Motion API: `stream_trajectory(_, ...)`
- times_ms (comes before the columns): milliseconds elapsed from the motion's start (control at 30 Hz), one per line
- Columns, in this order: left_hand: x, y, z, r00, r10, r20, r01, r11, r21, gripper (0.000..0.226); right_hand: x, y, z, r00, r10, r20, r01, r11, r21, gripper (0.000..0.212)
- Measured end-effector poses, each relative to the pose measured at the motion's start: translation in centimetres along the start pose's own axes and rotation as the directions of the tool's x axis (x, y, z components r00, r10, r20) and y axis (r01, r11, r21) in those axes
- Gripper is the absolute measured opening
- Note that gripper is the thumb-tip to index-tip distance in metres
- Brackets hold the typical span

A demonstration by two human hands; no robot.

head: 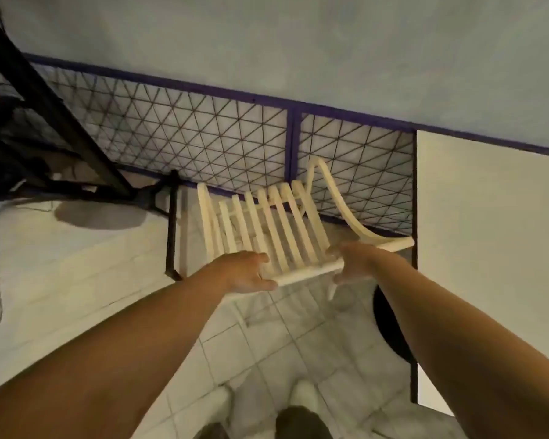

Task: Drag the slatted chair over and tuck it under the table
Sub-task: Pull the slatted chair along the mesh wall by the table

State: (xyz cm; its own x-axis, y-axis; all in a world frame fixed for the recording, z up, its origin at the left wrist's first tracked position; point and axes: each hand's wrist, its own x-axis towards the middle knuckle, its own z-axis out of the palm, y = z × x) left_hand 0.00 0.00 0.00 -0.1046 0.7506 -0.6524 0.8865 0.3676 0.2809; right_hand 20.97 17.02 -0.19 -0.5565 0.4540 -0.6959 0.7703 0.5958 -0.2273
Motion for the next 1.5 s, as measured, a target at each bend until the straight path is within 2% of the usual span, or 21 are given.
stream_trajectory(100, 1.2, 0.9, 2.9, 0.996, -0.049, 0.072, 0.053, 0.997, -0.055, 0.08, 1.7, 1.3, 0.8, 0.999, -0.039, 0.021, 0.042, 0.988, -0.146, 0.074)
stream_trajectory(233, 2.5, 0.9, 5.4, 0.996, -0.089, 0.021, 0.091, 0.991, -0.094, 0.072, 3.8, 2.6, 1.0, 0.996, -0.078, 0.043, 0.086, 0.963, -0.256, 0.074)
stream_trajectory(333, 3.3, 0.7, 5.7, 0.992, -0.125, -0.021, 0.122, 0.986, -0.112, 0.067, 5.5, 3.1, 0.8, 0.993, -0.095, 0.077, 0.112, 0.959, -0.259, 0.069)
stream_trajectory(467, 4.1, 0.8, 6.1, 0.986, -0.16, -0.044, 0.158, 0.986, -0.053, 0.079, 7.6, 3.9, 0.7, 0.985, -0.099, 0.14, 0.131, 0.96, -0.246, 0.067)
stream_trajectory(733, 4.2, 0.2, 6.4, 0.985, -0.154, -0.079, 0.151, 0.987, -0.047, 0.086, 6.6, 3.6, 1.0, 0.987, -0.13, 0.095, 0.154, 0.936, -0.315, 0.063)
stream_trajectory(1033, 3.3, -4.2, 4.8, 0.997, -0.067, -0.041, 0.068, 0.997, 0.025, 0.084, 5.2, -0.2, 3.1, 0.996, -0.067, 0.059, 0.08, 0.961, -0.264, 0.063)
stream_trajectory(1500, 1.8, -14.2, 1.6, 0.983, 0.172, 0.059, -0.181, 0.963, 0.201, 0.086, 4.4, -10.0, 8.9, 0.991, 0.132, 0.0, -0.132, 0.991, -0.03, 0.057)
